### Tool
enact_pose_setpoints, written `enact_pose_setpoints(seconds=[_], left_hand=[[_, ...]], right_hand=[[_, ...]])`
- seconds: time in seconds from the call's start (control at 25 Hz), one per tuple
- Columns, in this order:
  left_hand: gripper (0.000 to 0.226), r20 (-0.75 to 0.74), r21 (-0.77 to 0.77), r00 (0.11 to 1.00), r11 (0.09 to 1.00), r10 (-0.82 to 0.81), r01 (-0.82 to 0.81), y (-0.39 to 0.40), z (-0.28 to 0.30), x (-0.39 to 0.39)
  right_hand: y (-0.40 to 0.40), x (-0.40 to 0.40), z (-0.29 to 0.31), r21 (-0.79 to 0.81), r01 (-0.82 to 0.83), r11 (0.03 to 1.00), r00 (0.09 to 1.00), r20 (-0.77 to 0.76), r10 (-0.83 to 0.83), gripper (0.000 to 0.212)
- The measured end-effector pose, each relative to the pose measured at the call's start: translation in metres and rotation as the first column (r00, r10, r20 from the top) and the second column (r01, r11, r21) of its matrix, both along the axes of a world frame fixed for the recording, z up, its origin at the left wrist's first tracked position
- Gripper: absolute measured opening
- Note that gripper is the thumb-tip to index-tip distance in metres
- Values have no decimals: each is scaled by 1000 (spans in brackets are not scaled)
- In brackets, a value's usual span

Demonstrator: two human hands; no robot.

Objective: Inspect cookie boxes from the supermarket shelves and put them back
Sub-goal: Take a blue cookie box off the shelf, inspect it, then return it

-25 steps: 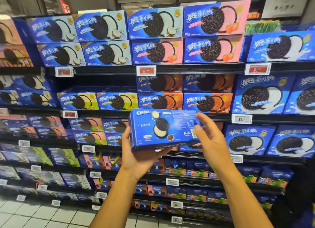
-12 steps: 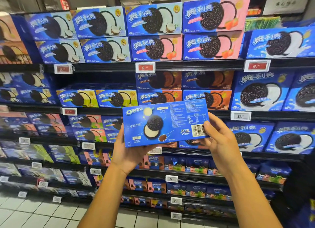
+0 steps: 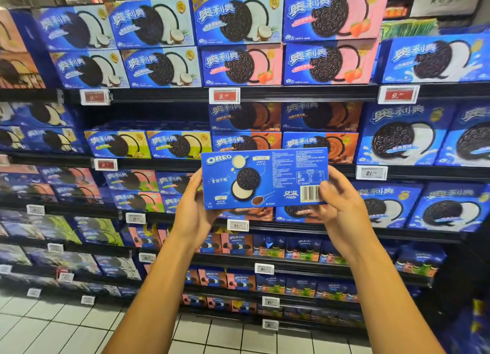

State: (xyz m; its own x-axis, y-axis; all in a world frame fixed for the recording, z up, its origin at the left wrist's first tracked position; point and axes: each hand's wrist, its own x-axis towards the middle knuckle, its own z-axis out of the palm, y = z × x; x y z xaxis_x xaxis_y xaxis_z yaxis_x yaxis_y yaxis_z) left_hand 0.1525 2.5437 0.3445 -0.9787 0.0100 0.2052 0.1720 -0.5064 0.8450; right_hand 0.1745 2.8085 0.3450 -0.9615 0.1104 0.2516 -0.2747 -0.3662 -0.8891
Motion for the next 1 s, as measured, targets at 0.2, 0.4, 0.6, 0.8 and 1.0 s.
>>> enact_pose_setpoints(seconds=[0.2, 0.4, 0.6, 0.8, 1.0], left_hand=[[51, -110, -10, 989, 995, -101, 101, 0, 3, 6], [43, -85, -70, 994, 996, -66, 60, 1, 2, 6], [47, 143, -337, 990, 941, 19, 30, -2, 13, 4], [50, 205, -421, 967, 906, 153, -54, 0, 24, -3], [55, 210, -493, 966, 870, 152, -29, 0, 30, -4]], right_hand=[[3, 0, 1, -29, 3, 1000, 1000, -18, -3, 44], [5, 5, 3, -63, 25, 998, 1000, 14, -24, 47], [10, 4, 16, 57, 20, 998, 998, 54, -24, 39], [10, 1, 27, 118, 21, 993, 998, 56, -28, 28], [5, -5, 27, 13, 96, 995, 989, 113, -97, 23]])
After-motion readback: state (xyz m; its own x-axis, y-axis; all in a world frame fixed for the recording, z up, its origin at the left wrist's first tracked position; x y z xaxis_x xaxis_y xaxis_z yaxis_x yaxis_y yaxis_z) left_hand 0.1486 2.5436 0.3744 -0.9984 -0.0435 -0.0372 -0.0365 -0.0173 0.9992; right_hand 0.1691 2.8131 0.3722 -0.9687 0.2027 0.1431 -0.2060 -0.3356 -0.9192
